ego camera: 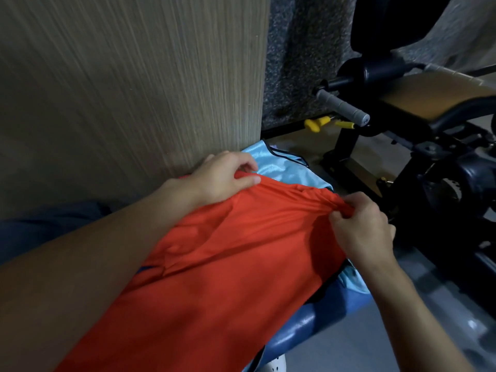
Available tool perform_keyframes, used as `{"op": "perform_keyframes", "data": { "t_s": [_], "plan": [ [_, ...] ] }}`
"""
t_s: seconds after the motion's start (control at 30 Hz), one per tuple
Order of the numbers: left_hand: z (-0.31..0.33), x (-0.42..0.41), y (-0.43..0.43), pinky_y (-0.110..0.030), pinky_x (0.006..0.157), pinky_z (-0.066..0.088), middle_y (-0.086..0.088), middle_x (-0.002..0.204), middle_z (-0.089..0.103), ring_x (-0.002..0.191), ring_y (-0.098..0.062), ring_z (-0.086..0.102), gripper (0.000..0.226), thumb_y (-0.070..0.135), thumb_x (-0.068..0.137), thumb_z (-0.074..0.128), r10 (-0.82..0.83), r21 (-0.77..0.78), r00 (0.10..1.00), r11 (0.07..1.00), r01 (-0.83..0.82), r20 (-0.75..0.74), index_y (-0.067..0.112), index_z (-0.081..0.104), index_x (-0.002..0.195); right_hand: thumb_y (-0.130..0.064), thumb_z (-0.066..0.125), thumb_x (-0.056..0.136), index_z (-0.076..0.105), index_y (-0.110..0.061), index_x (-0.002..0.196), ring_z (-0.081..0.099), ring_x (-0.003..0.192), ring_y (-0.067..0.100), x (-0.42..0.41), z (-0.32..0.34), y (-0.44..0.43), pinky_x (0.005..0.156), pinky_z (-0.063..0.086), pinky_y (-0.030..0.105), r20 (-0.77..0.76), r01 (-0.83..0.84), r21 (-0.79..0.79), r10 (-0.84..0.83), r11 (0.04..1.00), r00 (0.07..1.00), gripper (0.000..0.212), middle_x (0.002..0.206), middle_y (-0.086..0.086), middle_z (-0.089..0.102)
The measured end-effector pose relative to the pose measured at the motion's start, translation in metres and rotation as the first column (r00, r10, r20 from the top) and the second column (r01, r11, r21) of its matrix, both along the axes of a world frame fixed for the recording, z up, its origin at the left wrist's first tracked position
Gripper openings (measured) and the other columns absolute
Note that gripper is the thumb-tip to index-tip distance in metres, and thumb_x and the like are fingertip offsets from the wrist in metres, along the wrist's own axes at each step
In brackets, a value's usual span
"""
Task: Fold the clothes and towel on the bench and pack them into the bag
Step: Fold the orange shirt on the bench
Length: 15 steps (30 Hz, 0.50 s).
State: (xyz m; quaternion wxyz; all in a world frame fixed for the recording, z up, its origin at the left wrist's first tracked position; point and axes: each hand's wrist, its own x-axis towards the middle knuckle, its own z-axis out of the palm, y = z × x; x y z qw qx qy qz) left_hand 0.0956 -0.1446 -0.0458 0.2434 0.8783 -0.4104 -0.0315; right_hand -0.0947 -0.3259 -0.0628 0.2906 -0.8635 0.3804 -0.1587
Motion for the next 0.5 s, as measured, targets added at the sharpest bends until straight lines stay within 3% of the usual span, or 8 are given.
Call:
{"op": "perform_keyframes", "data": {
  "t_s": [0.1,0.23,0.37,0.5],
  "plan": [
    [-0.013,-0.001,0.004,-0.041,0.106,0.032,0.009,0.126,0.058,0.124,-0.017,0.046,0.046,0.051,0.086,0.069,-0.009,0.144,0.994,0.99,-0.007,0.113,0.03,0.062,0.126,-0.028,0.063,0.083,0.054,-0.028,0.122,0.053,0.117,0.026,0.005,-0.004,-0.001,0.097,0.025,0.037,-0.043,-0.07,-0.007,0.069,0.998,0.997,0.04,0.113,0.001,0.066],
    [-0.012,0.003,0.002,-0.039,0.101,0.026,0.006,0.126,0.052,0.125,-0.019,0.038,0.045,0.052,0.089,0.063,0.012,0.154,0.978,0.987,-0.045,0.209,0.03,0.06,0.129,-0.045,0.058,0.089,0.048,-0.032,0.134,0.037,0.13,0.016,0.025,-0.01,0.008,0.105,0.021,0.045,0.062,-0.211,-0.176,0.225,0.962,0.972,0.048,0.135,-0.01,0.053],
    [-0.01,0.006,0.004,-0.038,0.098,0.024,0.008,0.117,0.054,0.121,-0.017,0.039,0.028,0.05,0.09,0.063,-0.007,0.182,0.969,0.982,-0.039,0.249,0.03,0.062,0.111,-0.047,0.045,0.098,0.044,-0.032,0.139,0.038,0.129,0.019,0.039,-0.017,0.015,0.104,0.022,0.046,-0.096,-0.299,-0.247,0.284,0.922,0.954,0.044,0.133,-0.006,0.057],
    [-0.011,0.008,0.003,-0.035,0.089,0.02,0.01,0.104,0.058,0.114,-0.015,0.044,0.018,0.044,0.092,0.063,-0.044,0.116,0.955,0.993,0.01,0.292,0.028,0.06,0.1,-0.033,0.05,0.098,0.061,-0.026,0.116,0.045,0.112,0.023,0.042,-0.019,0.012,0.091,0.021,0.039,-0.009,-0.222,-0.28,0.229,0.934,0.973,0.022,0.115,-0.002,0.062]
  ]
}}
